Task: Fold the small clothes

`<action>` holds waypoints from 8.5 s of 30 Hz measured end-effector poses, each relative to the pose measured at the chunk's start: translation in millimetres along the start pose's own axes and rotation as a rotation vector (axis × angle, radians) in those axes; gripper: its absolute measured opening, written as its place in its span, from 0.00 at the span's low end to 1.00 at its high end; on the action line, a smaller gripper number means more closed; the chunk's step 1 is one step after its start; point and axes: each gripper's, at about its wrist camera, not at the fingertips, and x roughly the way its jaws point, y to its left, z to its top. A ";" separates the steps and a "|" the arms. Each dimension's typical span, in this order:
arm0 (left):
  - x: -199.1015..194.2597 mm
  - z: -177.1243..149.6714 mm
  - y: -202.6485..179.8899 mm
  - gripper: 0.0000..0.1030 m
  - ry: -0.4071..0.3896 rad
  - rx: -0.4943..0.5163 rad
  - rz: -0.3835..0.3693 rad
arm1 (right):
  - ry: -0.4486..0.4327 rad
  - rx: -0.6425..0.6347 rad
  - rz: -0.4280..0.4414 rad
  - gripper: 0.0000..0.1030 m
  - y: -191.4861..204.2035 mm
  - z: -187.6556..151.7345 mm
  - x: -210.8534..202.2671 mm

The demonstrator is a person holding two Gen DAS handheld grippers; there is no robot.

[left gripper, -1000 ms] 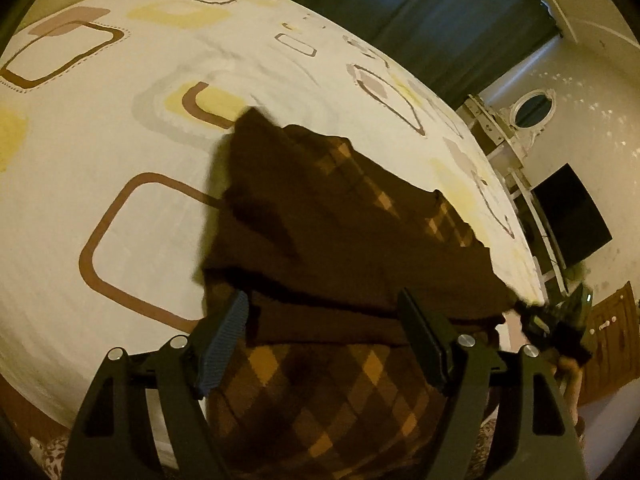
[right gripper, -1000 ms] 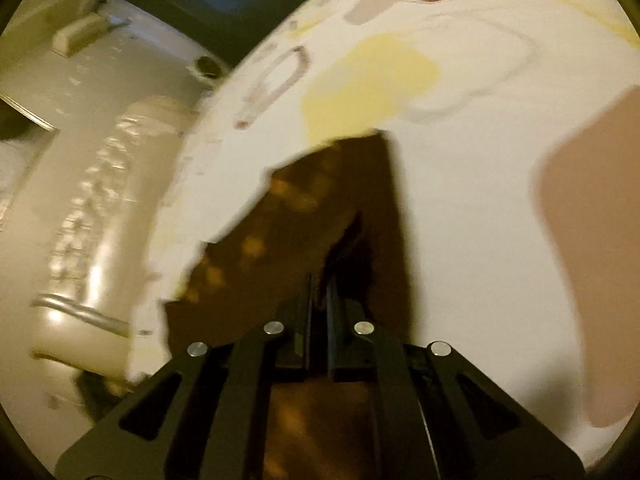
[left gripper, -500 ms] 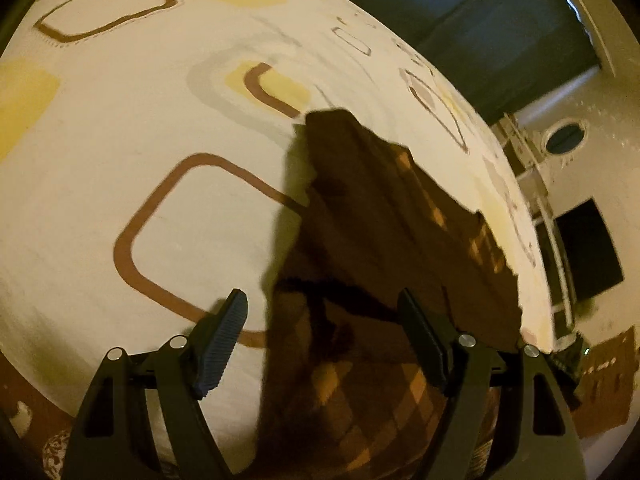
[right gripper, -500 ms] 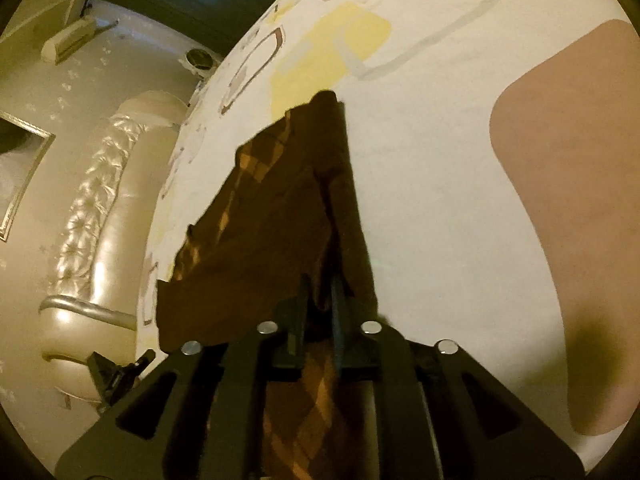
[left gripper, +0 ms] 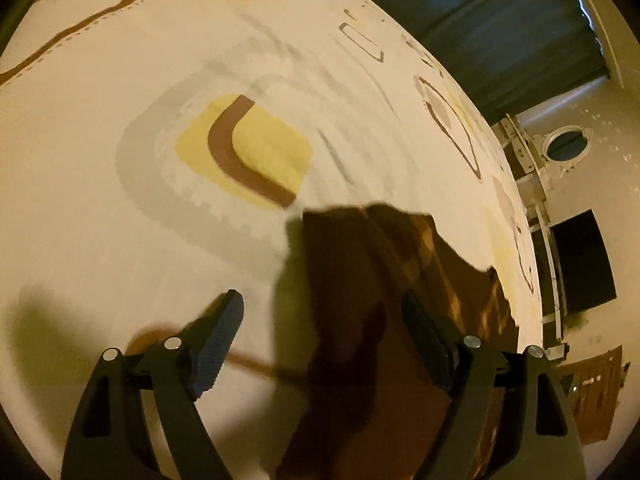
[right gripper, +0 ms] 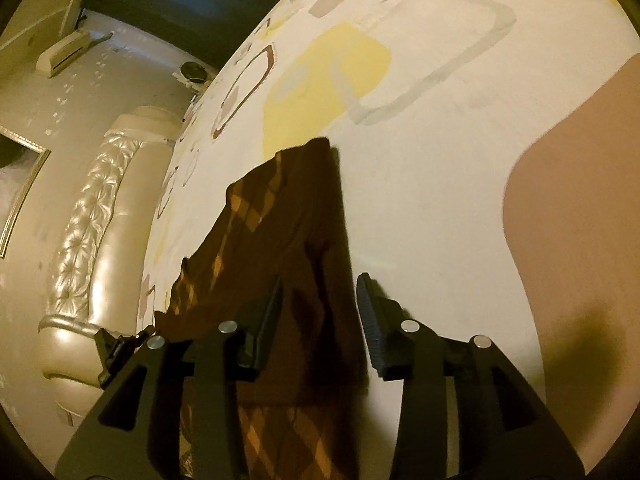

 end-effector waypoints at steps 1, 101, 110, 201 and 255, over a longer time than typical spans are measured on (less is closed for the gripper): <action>1.7 4.9 1.5 0.78 -0.005 -0.011 -0.010 | 0.003 -0.001 0.000 0.37 0.2 2.7 2.7; -50.8 -181.0 18.4 0.32 0.296 0.184 -0.142 | 0.520 -0.283 0.286 0.47 -25.7 -127.9 -44.8; -53.0 -186.3 19.7 0.19 0.289 0.200 -0.122 | 0.561 -0.373 0.244 0.15 -14.0 -149.5 -29.3; -114.9 -185.1 21.2 0.05 0.219 0.127 -0.475 | 0.412 -0.337 0.299 0.05 3.9 -136.1 -107.6; 26.0 21.4 37.8 0.30 -0.040 -0.460 -0.378 | 0.130 0.156 0.358 0.18 -4.4 101.7 77.3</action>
